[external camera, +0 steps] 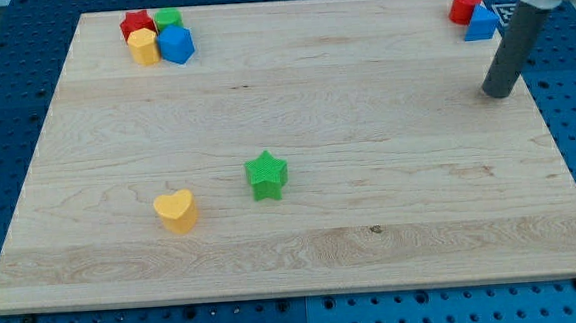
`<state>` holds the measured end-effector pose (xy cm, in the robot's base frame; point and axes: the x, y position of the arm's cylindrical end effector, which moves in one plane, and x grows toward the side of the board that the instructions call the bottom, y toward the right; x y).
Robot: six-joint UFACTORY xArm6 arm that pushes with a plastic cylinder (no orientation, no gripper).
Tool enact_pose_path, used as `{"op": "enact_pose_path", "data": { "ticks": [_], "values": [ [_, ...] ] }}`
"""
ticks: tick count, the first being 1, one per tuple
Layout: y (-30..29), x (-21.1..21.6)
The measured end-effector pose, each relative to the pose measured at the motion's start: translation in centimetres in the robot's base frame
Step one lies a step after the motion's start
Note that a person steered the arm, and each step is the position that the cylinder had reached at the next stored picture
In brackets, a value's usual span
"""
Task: Move the arm to the green star
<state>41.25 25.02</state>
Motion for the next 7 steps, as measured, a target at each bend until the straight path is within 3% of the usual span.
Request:
{"op": "enact_pose_path", "data": {
  "ticks": [2,7],
  "values": [
    [-0.3,1.6],
    [-10.2,8.6]
  ]
}}
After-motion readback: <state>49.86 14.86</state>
